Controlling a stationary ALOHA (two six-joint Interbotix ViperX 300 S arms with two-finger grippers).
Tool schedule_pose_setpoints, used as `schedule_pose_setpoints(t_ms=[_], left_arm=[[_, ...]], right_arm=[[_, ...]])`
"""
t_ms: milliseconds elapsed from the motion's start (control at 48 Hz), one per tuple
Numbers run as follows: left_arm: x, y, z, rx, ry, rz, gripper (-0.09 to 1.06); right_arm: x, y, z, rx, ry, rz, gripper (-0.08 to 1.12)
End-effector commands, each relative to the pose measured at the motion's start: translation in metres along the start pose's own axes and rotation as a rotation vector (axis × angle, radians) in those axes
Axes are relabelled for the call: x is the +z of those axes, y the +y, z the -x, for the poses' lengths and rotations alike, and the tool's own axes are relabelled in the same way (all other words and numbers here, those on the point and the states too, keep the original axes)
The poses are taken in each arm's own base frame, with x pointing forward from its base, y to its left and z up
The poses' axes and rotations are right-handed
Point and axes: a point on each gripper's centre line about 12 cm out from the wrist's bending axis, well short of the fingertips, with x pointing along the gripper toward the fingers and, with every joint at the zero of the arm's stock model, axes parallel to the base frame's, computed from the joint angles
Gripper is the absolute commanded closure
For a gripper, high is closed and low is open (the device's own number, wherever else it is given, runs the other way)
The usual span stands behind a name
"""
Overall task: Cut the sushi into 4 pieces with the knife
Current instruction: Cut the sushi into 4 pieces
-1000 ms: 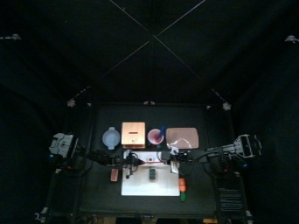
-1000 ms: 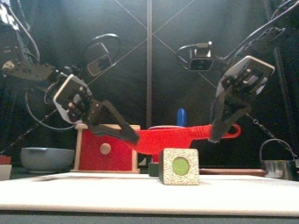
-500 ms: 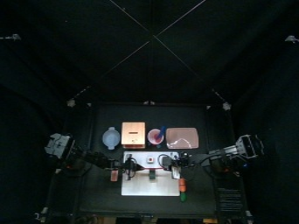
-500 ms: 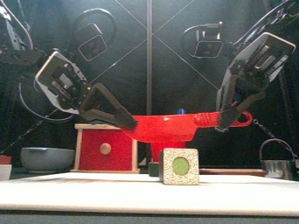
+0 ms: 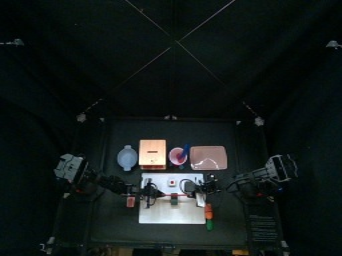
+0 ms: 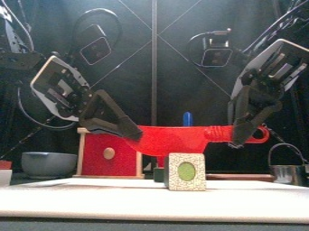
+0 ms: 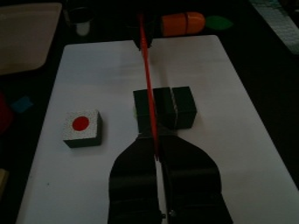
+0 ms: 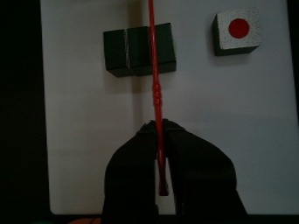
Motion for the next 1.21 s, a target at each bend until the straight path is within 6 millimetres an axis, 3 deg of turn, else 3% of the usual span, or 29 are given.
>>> schedule_pose_setpoints(t_ms=[21,417,667,812,1083,1208], left_arm=[[0.001,-0.003,-0.004,-0.006,-0.002,-0.003,0.83],[-0.019,-0.002,-0.012,0.015,0.060,0.007,0.83],[-0.056,0.010,-0.021,0.081,0.167,0.039,0.83],[-0.067,0.023,-0.024,0.122,0.200,0.058,0.83],[-0.062,0.047,-0.020,0.177,0.190,0.083,0.83],[-0.054,0.048,-0.016,0.174,0.168,0.082,0.83]], right_arm=[[0.003,0.001,0.001,0.004,-0.010,-0.003,0.93],[-0.008,-0.003,-0.017,-0.014,0.046,-0.004,0.93],[-0.020,-0.021,-0.038,-0.051,0.095,-0.033,0.93],[-0.021,-0.029,-0.040,-0.066,0.102,-0.049,0.93],[-0.014,-0.045,-0.035,-0.097,0.078,-0.048,0.93],[-0.009,-0.046,-0.030,-0.099,0.064,-0.039,0.93]])
